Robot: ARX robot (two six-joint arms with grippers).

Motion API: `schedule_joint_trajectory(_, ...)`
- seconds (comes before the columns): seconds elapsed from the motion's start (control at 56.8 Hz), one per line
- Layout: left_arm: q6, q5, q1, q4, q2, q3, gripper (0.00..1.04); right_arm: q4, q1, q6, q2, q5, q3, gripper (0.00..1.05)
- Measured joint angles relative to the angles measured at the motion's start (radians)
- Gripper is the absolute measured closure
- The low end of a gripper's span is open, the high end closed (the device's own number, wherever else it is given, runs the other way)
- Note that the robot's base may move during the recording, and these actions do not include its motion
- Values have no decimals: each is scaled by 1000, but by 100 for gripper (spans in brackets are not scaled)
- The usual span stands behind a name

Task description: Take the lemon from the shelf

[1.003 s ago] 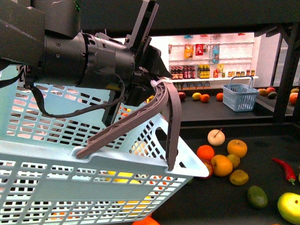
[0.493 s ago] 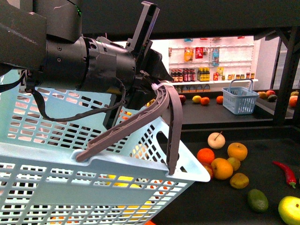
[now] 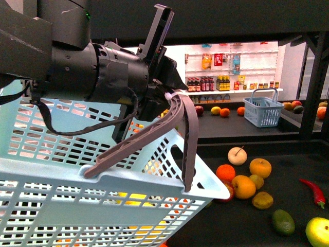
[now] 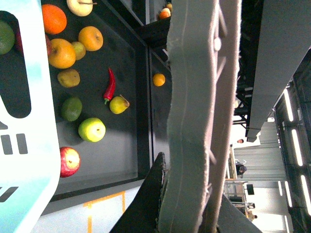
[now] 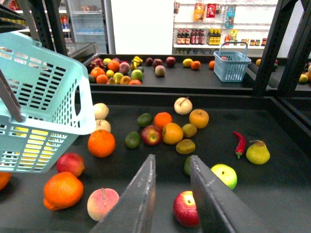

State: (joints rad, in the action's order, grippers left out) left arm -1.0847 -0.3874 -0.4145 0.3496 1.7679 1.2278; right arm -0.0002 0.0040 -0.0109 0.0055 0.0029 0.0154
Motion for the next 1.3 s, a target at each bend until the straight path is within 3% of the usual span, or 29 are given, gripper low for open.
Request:
schedule_joint_trajectory(0.106, -17, 132, 1, 61, 0, -4, 96, 0, 0, 0, 0, 0, 0, 48)
schedule_joint_trajectory(0.387, -102, 307, 127, 194, -26, -27, 96, 0, 0, 1, 0, 0, 0, 6)
schedule_joint_trajectory(0.51, -180, 413, 232, 299, -69, -81, 96, 0, 0, 1, 0, 0, 0, 7)
schedule_joint_trajectory(0.88, -340, 496, 481, 621, -88, -204, 96, 0, 0, 0, 0, 0, 0, 7)
schedule_joint_trajectory(1.109, -359, 431, 579, 855, -3, -212, 96, 0, 0, 0, 0, 0, 0, 7)
schedule_joint_trajectory(1.302, -413, 364, 619, 935, 105, -212, 96, 0, 0, 1, 0, 0, 0, 7)
